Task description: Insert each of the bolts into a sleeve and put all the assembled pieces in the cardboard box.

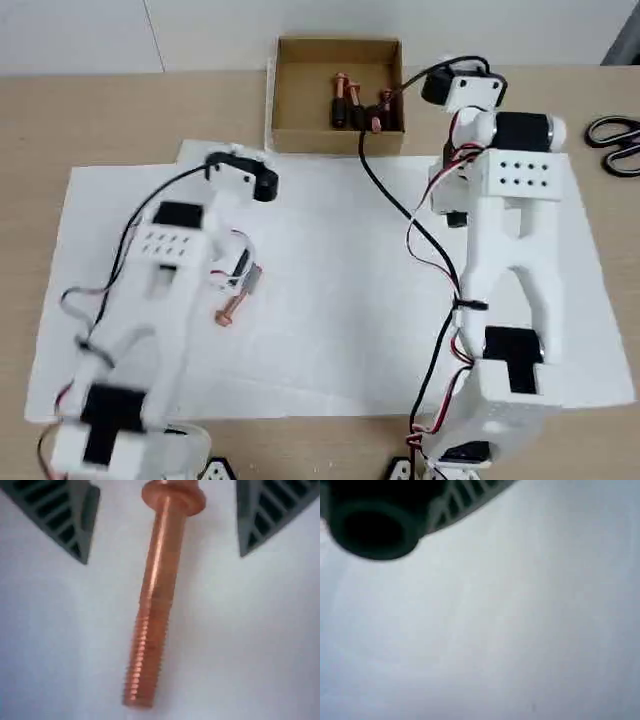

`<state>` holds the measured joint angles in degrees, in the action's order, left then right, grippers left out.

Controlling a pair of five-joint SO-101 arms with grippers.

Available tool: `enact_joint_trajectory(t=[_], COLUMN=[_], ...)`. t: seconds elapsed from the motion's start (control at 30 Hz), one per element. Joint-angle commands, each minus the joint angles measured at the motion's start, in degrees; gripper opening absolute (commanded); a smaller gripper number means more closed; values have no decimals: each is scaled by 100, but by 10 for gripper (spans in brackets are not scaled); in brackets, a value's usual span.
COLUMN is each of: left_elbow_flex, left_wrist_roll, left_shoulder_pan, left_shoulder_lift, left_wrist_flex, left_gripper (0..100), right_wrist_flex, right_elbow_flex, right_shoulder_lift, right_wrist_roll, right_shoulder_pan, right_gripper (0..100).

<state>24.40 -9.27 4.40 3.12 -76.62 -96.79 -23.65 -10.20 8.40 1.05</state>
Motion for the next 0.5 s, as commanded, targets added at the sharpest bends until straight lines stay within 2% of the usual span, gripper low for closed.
enact_joint_trajectory(t=[0.0,0.27,0.47], left_elbow_flex=[-462,-787,-796], left_wrist_roll=[-53,-53,-53], left_shoulder_pan=[62,70,79], left_shoulder_lift=[-695,-1776,-2022], left_wrist_flex=[-18,114,123], left_gripper=[132,111,97], right_wrist_flex=[-31,-22,-22], right_elbow_flex=[62,70,70], right_shoulder_lift=[497,549,541], right_wrist_roll=[62,62,62], right_shoulder_pan=[171,163,171], right_gripper=[4,4,4])
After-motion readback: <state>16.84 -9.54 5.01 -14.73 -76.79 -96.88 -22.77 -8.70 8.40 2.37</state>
